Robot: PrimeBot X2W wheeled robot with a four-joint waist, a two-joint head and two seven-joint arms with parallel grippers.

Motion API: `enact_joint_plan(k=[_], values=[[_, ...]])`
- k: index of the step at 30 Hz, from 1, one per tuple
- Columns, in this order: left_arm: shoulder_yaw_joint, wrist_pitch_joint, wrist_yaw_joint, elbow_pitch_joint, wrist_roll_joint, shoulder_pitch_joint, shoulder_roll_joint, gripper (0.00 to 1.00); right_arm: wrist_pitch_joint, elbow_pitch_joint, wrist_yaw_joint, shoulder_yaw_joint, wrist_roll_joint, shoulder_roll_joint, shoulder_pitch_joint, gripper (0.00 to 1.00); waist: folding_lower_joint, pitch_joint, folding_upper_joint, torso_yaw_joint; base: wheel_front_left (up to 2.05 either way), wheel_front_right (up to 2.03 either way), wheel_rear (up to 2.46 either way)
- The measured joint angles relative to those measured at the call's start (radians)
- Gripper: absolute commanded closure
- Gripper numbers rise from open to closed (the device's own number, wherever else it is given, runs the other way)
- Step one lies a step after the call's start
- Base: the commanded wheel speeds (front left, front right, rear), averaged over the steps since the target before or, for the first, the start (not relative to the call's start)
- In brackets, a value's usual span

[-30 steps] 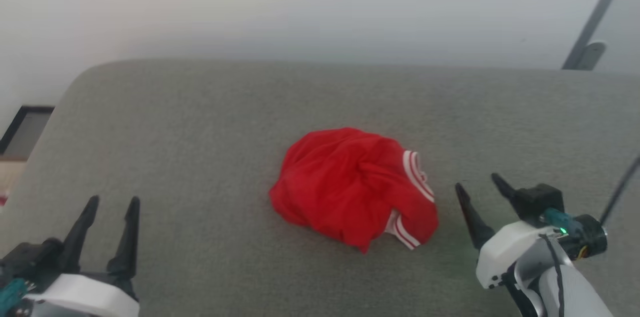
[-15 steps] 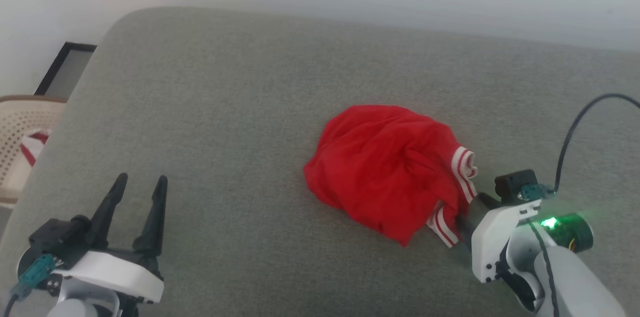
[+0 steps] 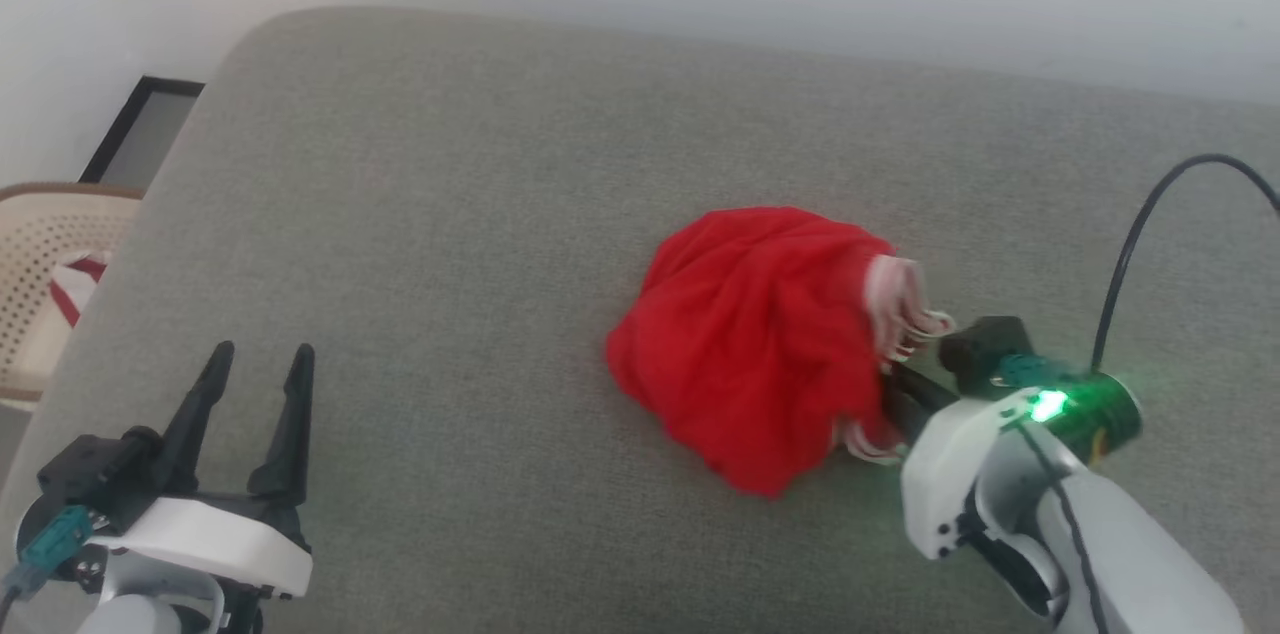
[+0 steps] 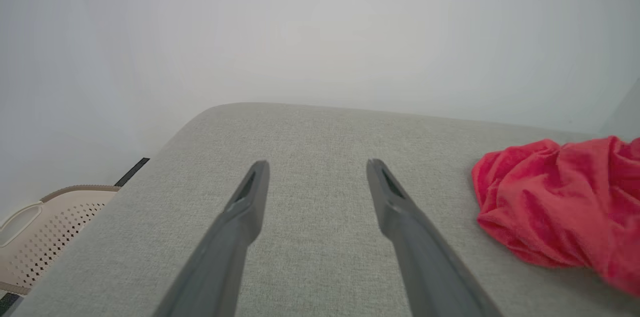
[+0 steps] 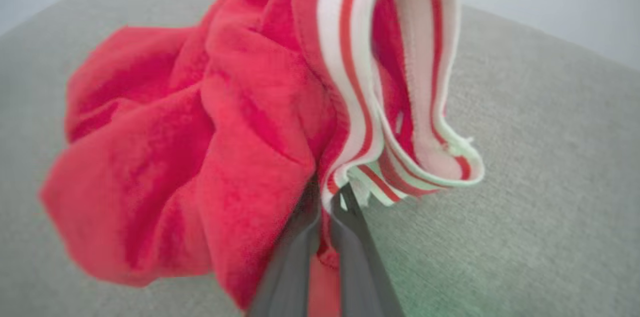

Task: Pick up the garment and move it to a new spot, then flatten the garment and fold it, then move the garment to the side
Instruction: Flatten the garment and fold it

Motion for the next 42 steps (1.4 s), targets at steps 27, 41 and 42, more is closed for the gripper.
enact_joint_plan(k=[27, 41, 42], values=[[0.031, 0.000, -0.033, 0.040, 0.018, -0.002, 0.002, 0.00, 0.051, -0.245, 0.000, 0.447, 0.222, -0.061, -0.009, 0.00, 0.0000, -0.043, 0.0000, -0.057, 0.00, 0.00, 0.00], [0.046, 0.000, -0.038, 0.037, 0.028, 0.017, 0.027, 0.00, -0.071, -0.286, 0.000, 0.169, 0.125, -0.075, 0.032, 0.00, 0.0000, -0.087, 0.0000, -0.114, 0.00, 0.00, 0.00], [0.045, 0.000, -0.038, 0.037, 0.029, 0.019, 0.029, 0.00, -0.077, -0.287, 0.000, 0.147, 0.114, -0.072, 0.040, 0.00, 0.0000, -0.091, 0.0000, -0.119, 0.00, 0.00, 0.00]])
